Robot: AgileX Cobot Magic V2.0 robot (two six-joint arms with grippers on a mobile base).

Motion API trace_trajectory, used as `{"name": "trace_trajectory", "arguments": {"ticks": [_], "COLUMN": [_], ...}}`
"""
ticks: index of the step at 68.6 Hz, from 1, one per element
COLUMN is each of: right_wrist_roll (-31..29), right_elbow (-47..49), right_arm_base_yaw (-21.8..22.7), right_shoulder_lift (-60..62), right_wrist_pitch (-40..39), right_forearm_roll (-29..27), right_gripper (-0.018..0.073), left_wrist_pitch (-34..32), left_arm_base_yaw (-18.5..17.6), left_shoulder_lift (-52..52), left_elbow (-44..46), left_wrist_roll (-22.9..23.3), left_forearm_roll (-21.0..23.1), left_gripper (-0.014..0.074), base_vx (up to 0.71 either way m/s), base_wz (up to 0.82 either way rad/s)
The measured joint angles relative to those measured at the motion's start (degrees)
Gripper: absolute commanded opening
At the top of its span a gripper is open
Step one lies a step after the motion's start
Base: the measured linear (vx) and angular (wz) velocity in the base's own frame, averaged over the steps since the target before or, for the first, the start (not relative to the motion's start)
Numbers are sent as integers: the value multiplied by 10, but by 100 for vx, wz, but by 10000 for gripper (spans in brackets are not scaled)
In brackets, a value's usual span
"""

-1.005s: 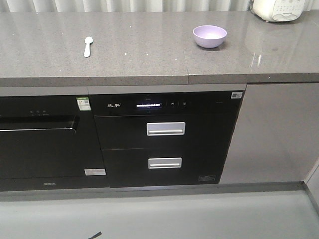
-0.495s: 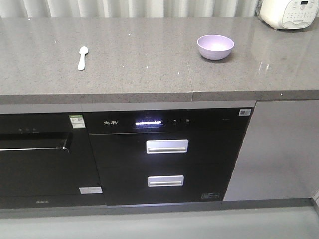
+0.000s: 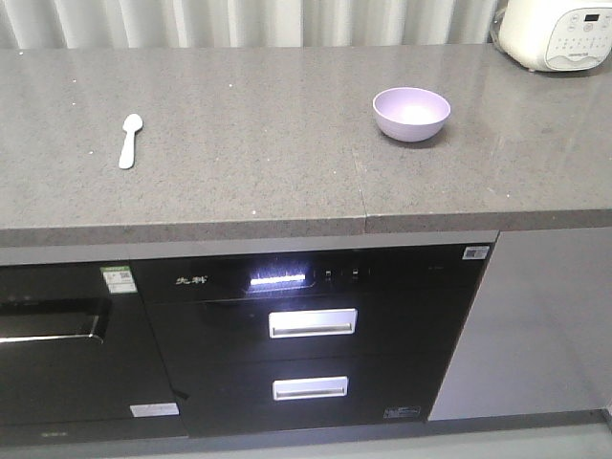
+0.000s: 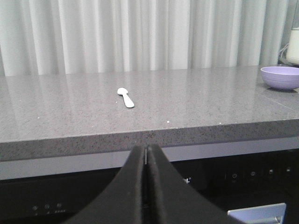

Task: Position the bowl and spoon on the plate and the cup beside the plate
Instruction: 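Drive the base toward the counter holding the spoon and bowl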

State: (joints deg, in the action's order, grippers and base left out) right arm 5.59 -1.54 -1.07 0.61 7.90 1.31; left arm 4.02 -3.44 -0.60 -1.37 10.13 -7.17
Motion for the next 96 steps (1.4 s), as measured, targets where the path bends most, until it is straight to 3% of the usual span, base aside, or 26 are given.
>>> {"name": "trace_trajectory", "arguments": {"ticks": [96], "right_wrist_roll": [0], "right_elbow": [0], "right_arm_base_yaw": [0], "right_shoulder_lift": [0], "right_wrist_pitch": [0], "right_forearm_roll": [0], "right_gripper": [-11], "left_wrist_pitch": [0], "left_arm_base_yaw": [0], "left_shoulder_lift": [0], "left_elbow": [0], "left_wrist_roll": [0], "left_forearm_roll": [0], "left_gripper": [-6], "base_vx": [16], "base_wz": [2]}}
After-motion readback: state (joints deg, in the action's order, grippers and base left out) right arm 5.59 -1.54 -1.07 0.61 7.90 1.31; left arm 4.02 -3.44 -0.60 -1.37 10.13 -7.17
